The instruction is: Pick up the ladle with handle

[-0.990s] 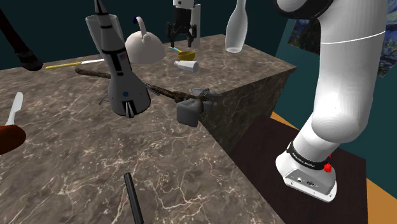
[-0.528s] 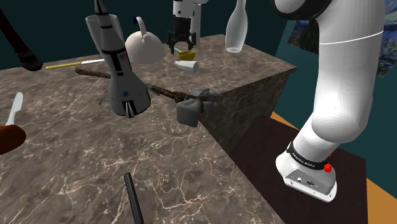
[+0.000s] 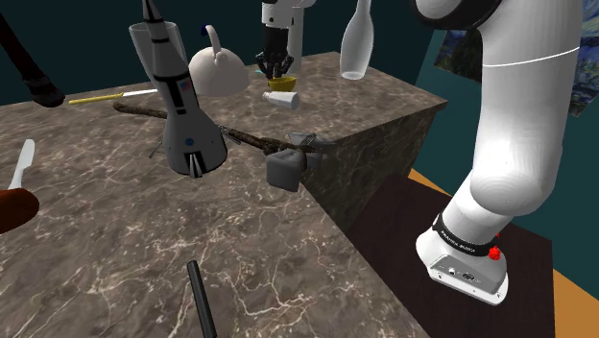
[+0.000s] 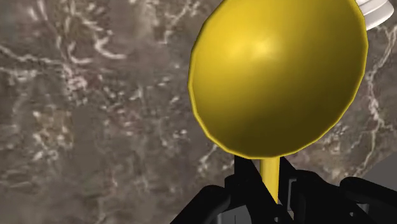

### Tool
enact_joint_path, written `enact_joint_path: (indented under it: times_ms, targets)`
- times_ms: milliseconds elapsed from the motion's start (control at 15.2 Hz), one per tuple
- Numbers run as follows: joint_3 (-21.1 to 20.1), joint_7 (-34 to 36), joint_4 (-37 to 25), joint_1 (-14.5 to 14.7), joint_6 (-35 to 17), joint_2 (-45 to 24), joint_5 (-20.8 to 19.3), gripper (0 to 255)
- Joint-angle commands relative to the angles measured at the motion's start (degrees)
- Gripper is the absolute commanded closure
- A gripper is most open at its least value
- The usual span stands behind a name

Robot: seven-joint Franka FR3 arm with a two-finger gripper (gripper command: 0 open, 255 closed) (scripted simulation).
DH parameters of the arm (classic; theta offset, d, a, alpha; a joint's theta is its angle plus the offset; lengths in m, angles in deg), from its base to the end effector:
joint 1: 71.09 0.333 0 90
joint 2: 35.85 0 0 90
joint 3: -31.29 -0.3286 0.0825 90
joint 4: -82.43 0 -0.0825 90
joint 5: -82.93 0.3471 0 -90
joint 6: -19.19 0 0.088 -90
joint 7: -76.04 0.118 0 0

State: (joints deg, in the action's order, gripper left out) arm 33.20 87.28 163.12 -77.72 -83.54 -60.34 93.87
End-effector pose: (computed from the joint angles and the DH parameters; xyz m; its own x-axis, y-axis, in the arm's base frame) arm 0.6472 -0.0750 0.4665 0.9249 -0.3721 -0.0780 -0.3799 -0.9115 -0.1574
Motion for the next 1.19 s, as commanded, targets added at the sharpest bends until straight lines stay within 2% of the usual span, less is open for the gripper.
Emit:
enact_joint_path:
  times_ms: [0,462,1122]
  targets:
    - [-0.03,0.01,0.09,0.03,0.02,-0.05,0.01,255]
    - [-0.01,0.64,-4.1,-0.09,4.03,-0.19,-0.13,255]
    - [-0.03,1.93,-13.51,-0.4,12.22,-1.31,-0.25,255]
